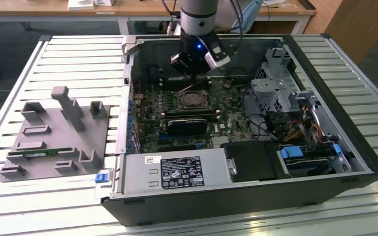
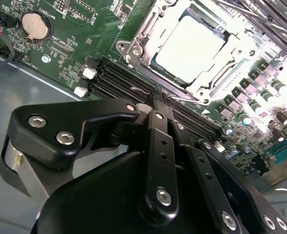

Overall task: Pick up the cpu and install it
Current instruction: 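Install the first cpu locking lever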

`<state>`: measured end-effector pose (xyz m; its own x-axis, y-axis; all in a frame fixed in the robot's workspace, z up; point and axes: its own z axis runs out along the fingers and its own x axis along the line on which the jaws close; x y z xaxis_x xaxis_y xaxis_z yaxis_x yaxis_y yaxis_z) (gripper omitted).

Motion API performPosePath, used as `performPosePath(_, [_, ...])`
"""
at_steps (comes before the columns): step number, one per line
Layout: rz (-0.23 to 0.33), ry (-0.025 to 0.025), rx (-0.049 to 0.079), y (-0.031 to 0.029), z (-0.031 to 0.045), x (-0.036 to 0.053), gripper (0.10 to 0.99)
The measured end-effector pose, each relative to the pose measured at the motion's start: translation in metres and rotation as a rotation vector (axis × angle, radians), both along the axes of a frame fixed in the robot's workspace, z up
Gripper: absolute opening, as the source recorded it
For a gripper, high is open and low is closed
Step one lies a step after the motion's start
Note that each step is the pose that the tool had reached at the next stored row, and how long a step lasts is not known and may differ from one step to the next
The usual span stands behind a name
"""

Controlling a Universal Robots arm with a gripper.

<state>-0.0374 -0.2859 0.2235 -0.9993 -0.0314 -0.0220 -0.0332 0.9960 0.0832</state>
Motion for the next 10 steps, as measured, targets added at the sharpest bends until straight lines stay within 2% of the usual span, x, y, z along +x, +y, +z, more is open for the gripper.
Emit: performPosePath(10, [0.0,0.0009,0.0,0.0005,-0.0107,0.011,0.106])
